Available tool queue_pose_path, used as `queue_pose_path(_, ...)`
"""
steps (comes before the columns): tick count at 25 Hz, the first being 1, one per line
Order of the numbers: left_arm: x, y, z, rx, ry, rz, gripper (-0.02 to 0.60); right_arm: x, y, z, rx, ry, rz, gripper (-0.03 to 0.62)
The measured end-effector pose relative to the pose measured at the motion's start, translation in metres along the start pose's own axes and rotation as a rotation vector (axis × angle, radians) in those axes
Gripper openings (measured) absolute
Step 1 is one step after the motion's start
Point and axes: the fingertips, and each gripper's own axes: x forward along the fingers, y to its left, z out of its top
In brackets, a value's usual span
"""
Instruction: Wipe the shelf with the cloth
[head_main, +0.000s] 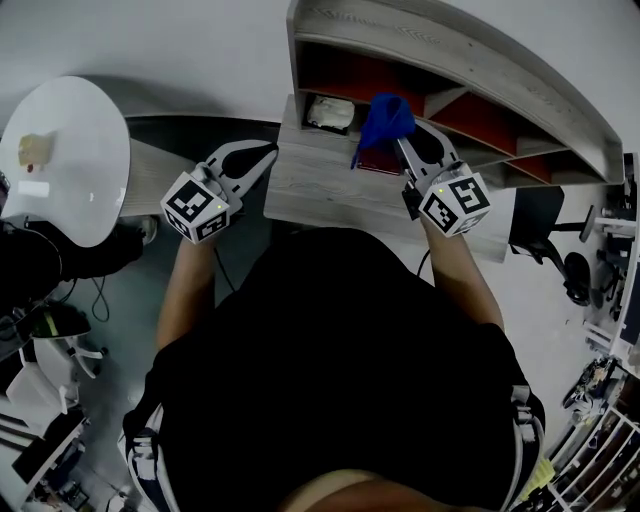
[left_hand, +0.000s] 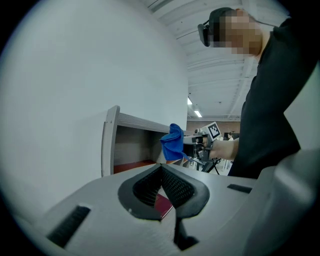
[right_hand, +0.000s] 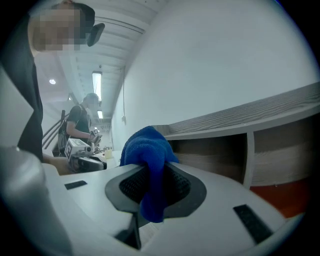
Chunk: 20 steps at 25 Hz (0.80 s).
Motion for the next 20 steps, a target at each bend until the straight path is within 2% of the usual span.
queue_pose_path(10,0.006,0.000,-0.005,-0.007,0.021,0.034,0.014,0.043,-0.021,-0.009,0.011,0.029,0.034,0.071)
queue_pose_path(20,0.008,0.005,-0.012,-0.017,0.038,0.042,0.014,0.084,-0.038,-0.021,0.002,0.081,0.027,0.071)
